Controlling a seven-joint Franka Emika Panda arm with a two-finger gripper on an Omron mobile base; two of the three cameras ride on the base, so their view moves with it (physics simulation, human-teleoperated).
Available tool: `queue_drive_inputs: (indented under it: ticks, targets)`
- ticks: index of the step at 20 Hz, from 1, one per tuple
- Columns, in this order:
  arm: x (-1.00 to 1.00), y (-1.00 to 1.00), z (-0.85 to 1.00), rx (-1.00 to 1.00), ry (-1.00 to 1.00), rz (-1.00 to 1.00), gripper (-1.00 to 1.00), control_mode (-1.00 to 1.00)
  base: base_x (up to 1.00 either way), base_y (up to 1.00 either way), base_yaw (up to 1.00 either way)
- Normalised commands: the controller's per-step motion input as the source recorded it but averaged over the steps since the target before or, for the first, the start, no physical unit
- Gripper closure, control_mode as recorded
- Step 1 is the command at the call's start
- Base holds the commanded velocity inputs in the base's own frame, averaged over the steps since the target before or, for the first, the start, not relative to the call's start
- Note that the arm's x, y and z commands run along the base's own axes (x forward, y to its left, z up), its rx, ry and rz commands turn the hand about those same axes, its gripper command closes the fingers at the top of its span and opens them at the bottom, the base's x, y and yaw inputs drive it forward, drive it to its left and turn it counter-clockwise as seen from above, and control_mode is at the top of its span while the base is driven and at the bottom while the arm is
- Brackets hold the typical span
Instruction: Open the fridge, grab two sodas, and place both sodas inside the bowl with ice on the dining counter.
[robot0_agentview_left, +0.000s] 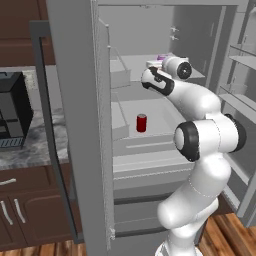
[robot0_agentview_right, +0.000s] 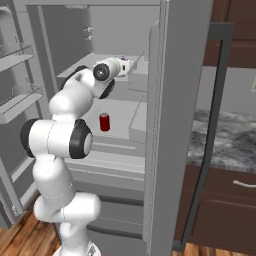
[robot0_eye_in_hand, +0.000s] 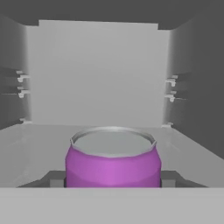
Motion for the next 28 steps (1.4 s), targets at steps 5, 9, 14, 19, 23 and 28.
queue_drive_inputs:
  ticks: [5, 9, 14, 19, 23, 28]
  targets:
    - [0.0, 0.0, -0.01, 0.0, 0.0, 0.0, 1.0, -1.0, 0.0, 0.0, 0.0]
    - [0.0, 0.0, -0.05, 0.0, 0.0, 0.0, 1.0, -1.0, 0.0, 0.0, 0.0]
    - [-0.07, 0.0, -0.07, 0.0, 0.0, 0.0, 1.0, -1.0, 0.0, 0.0, 0.0]
    - [-0.46, 0.0, 0.01, 0.0, 0.0, 0.0, 1.0, -1.0, 0.0, 0.0, 0.0]
    - [-0.51, 0.08, 0.44, -0.04, 0.06, -0.04, 1.0, -1.0, 0.0, 0.0, 0.0]
    - [-0.45, 0.08, 0.52, -0.1, 0.19, -0.15, 1.0, -1.0, 0.0, 0.0, 0.0]
